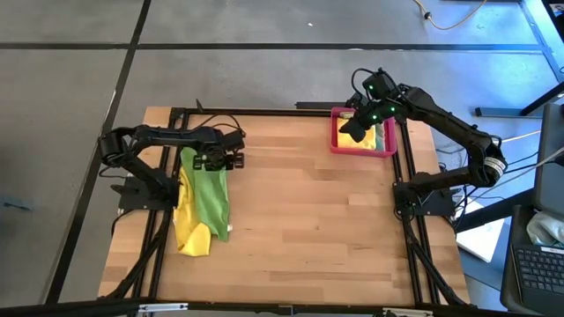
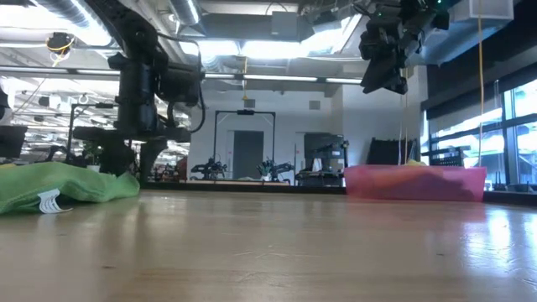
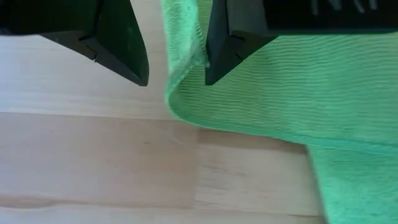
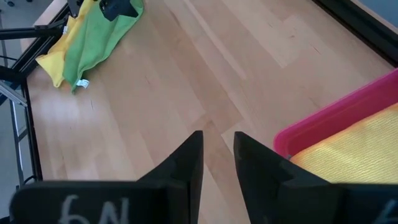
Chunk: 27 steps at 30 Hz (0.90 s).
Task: Fold microfiber towels
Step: Fold the green towel
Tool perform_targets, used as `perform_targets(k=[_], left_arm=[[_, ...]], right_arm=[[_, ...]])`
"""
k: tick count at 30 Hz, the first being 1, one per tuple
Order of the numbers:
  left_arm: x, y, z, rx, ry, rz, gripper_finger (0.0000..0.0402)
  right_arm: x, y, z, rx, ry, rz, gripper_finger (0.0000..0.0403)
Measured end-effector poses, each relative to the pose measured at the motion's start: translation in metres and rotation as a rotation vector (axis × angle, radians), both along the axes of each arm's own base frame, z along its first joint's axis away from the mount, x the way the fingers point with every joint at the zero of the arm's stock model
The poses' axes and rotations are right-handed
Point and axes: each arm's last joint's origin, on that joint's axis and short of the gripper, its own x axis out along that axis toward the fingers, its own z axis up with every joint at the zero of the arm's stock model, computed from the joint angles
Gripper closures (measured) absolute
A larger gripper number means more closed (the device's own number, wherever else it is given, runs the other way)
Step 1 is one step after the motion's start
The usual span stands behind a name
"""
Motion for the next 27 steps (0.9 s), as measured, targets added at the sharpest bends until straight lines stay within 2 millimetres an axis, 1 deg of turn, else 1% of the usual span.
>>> perform_targets(k=[5,17,24,27], left_arm=[[0.0049,0.0,0.0004,0.013,-0.044,-0.009,0.0253],[0.0083,-0.0075,0.0005,0.012,-0.045,-0.042,0.0256],[0.0086,-0.0081,0.0005,0.015,-0.043,-0.053,0.0275],[0.0087,-0.0081,0.0006,0.016,-0.043,-0.084,0.0297]], right_arm=[[0.0,0.0,0.0,-0.003,0.0,0.003,0.0311],[0.0,0.0,0.0,-0.02,0.0,0.021,0.0311],[0.0,0.0,0.0,-0.02,0.0,0.022,0.0311],[0.0,0.0,0.0,-0.02,0.0,0.021,0.0311]])
